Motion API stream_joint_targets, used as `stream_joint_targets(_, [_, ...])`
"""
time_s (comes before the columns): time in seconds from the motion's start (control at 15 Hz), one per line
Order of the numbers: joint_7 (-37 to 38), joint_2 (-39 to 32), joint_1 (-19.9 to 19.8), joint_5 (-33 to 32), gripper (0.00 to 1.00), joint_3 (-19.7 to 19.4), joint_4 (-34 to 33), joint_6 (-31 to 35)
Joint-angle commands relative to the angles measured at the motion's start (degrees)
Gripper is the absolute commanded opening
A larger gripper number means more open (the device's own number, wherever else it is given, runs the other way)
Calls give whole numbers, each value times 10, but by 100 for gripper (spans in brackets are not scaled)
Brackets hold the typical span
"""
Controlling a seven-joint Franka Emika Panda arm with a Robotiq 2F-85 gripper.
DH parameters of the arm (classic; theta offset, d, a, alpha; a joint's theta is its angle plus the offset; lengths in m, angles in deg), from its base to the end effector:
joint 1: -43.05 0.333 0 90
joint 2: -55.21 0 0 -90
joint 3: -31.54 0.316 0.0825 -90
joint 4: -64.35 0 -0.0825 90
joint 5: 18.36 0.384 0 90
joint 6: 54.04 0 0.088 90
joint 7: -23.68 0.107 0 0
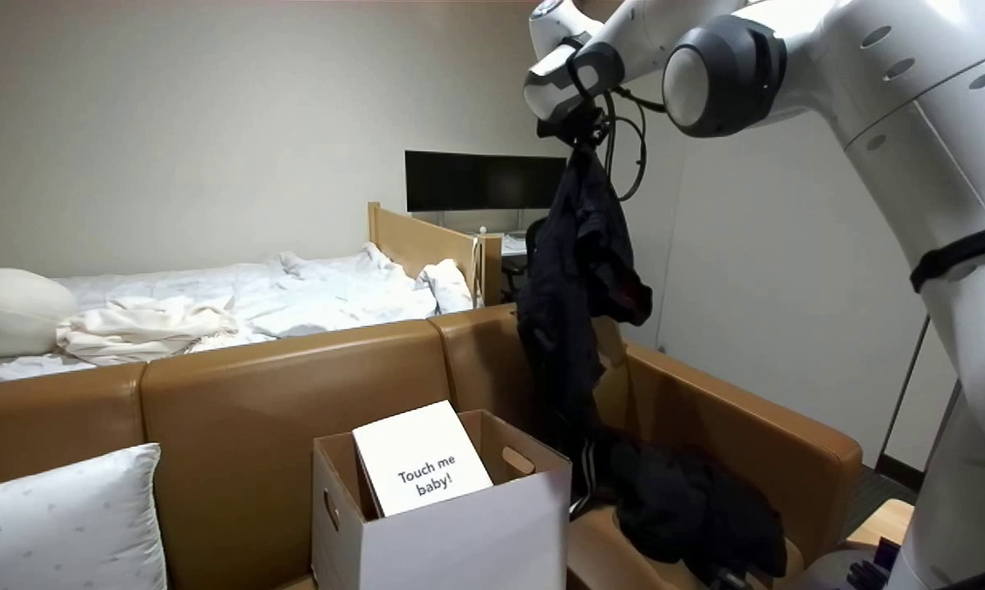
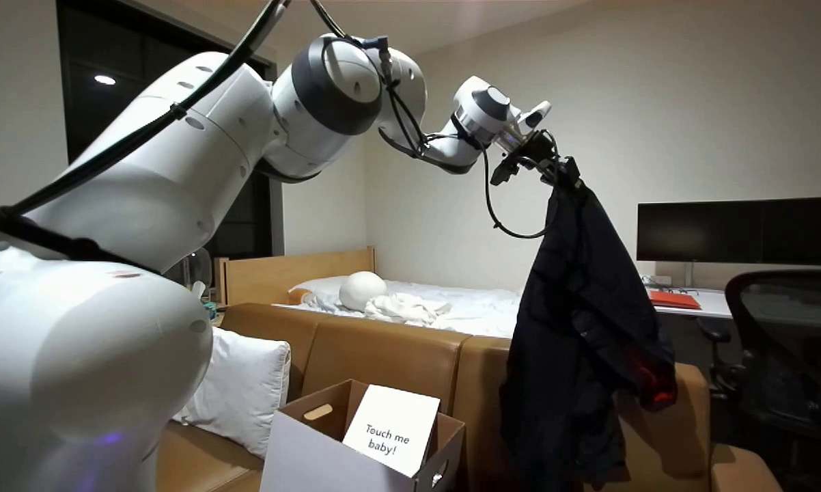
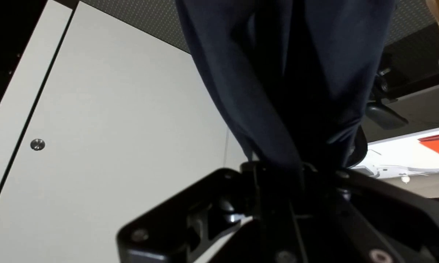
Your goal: Put the jersey in the box
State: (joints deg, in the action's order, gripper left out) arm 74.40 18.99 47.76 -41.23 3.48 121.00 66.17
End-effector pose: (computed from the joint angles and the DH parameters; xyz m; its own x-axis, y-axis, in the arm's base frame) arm 0.7327 -0.1879 0.5908 0.3868 -0.5515 0.7391 -0.8683 -0.4876 0.0905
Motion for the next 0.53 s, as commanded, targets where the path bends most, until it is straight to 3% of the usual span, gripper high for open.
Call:
stream_joint_targets(0.0, [22,-37,-17,35,1,9,-111,-12])
stream_joint_targets(0.07, [54,-38,-29,20,1,34,-137,-29])
stream_joint_targets(0.27, [122,-58,-27,17,1,44,-233,-80])
stream_joint_targets(0.33, [144,-58,-12,32,1,23,-251,-98])
stream_joint_targets(0.47, [199,-55,1,27,1,19,-285,-145])
